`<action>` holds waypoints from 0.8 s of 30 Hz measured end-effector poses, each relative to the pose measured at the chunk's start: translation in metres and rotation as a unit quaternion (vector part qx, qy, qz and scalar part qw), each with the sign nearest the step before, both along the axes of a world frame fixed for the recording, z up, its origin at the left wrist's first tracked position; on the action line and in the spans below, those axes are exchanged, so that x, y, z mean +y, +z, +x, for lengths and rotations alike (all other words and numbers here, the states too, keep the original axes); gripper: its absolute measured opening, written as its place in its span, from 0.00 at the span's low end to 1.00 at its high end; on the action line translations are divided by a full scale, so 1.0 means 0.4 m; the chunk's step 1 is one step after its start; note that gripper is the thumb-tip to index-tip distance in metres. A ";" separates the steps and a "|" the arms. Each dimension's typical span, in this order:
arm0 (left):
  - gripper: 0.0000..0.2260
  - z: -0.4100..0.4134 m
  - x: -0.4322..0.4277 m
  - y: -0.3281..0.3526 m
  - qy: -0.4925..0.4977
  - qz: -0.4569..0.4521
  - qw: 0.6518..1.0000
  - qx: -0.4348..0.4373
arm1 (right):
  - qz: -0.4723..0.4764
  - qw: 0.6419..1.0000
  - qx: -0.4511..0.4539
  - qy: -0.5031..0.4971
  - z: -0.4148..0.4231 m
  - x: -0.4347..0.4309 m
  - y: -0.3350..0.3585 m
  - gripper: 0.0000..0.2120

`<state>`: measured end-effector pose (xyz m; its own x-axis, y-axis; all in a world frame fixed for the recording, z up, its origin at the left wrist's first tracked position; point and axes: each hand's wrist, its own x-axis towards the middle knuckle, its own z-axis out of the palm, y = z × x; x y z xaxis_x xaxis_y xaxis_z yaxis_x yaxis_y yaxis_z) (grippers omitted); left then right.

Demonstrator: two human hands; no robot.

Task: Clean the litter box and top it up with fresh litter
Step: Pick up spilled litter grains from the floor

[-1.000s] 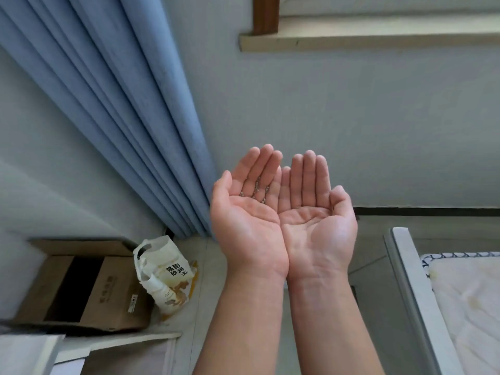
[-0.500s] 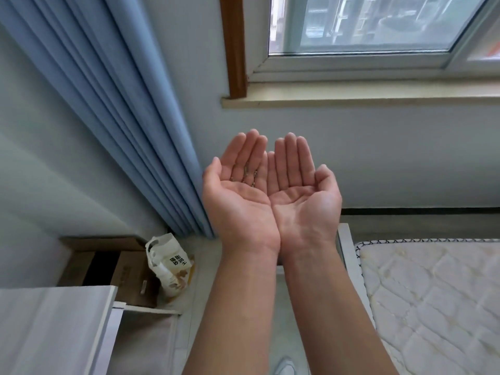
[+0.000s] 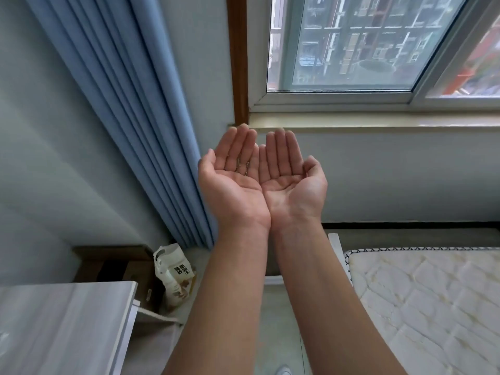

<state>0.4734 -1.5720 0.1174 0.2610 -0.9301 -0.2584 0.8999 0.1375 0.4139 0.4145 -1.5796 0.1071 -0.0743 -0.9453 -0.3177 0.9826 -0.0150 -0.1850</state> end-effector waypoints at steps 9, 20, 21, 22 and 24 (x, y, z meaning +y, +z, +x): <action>0.21 0.201 0.058 0.049 0.021 -0.011 1.000 0.000 | -0.020 0.999 -0.013 0.028 0.206 0.043 0.040 0.21; 0.21 0.429 0.075 0.110 0.103 -0.039 0.993 -0.029 | -0.053 0.991 -0.038 0.113 0.443 0.029 0.094 0.21; 0.21 0.444 0.072 0.115 0.113 -0.042 0.992 -0.034 | -0.056 0.990 -0.040 0.124 0.460 0.026 0.098 0.21; 0.21 0.456 0.070 0.119 0.124 -0.044 0.991 -0.040 | -0.057 0.988 -0.042 0.135 0.474 0.022 0.101 0.21; 0.21 0.473 0.065 0.122 0.148 -0.046 0.986 -0.055 | -0.057 0.984 -0.049 0.162 0.494 0.012 0.104 0.21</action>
